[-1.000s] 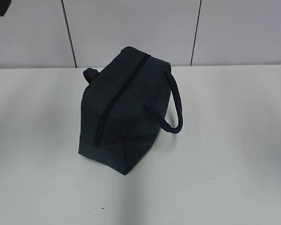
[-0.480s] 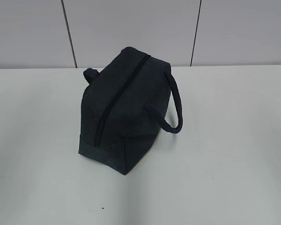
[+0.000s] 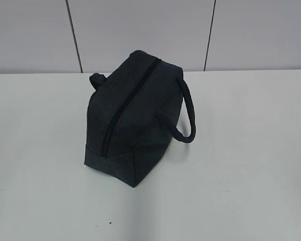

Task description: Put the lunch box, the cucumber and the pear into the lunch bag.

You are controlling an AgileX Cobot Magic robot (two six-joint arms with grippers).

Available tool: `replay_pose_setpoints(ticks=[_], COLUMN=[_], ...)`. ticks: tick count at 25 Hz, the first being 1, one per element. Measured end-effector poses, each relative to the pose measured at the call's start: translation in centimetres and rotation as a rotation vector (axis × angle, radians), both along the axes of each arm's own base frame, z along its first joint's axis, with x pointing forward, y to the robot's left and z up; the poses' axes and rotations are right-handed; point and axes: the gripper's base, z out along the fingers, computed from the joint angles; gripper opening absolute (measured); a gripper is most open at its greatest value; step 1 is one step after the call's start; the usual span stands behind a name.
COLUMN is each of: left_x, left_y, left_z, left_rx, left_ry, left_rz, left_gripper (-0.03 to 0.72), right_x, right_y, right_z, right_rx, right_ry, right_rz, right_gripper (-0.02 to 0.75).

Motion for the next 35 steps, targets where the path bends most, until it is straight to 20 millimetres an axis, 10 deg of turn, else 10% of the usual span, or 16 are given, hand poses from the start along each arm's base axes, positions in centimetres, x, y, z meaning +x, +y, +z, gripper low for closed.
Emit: replay_pose_setpoints(ticks=[11,35], left_x=[1.4,1.3], left_y=[0.0,-0.5], left_z=[-6.5,-6.5], left_rx=[0.058,0.031], left_ry=[-0.007,-0.006], left_rz=[0.034,-0.015], left_gripper=[0.372,0.307], right_x=[1.7,1.8], right_y=[0.2,0.2], right_z=[-3.1,-3.1], right_rx=[-0.026,-0.027], right_ry=[0.073,0.066], right_rz=[0.01,0.011], right_gripper=[0.365,0.364])
